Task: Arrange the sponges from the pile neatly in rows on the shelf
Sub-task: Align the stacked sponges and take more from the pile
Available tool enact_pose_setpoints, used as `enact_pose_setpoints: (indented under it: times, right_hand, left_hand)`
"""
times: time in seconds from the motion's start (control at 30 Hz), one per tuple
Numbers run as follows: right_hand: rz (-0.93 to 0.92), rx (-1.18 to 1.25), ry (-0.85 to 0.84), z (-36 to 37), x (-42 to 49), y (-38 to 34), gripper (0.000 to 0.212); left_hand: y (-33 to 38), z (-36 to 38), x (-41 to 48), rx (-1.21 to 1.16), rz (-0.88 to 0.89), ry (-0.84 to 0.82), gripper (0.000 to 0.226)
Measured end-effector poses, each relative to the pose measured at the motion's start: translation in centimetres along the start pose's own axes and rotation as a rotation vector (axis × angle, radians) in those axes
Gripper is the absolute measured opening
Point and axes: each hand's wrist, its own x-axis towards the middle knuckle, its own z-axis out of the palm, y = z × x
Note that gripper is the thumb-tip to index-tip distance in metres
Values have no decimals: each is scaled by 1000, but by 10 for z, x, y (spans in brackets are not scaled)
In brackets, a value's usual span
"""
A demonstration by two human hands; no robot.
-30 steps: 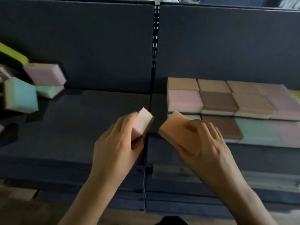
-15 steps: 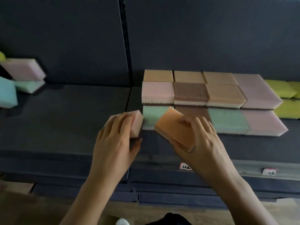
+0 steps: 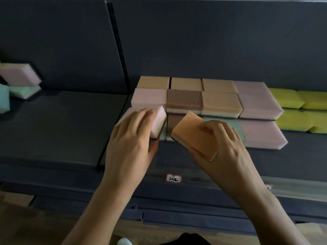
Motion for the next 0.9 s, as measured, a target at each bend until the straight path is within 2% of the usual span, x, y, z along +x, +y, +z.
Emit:
enact_pose_setpoints:
  times: [0.33,0.5,0.73,0.9]
  right_hand:
    - [25,17,3,-31,-10,57,64]
    - [25,9,-7,-36,-10,69,64]
    - [59,12,10,-40,-6,72,61]
    - [92,-11,-9,-57,-7,79,57]
  left_hand:
    - [55,34,20,94,39,-89,67]
    - [63,31,20,79,41,-153,75]
    - [77,32,32,27,169,-212,80]
    - [90,38,50,-123,287,-217,83]
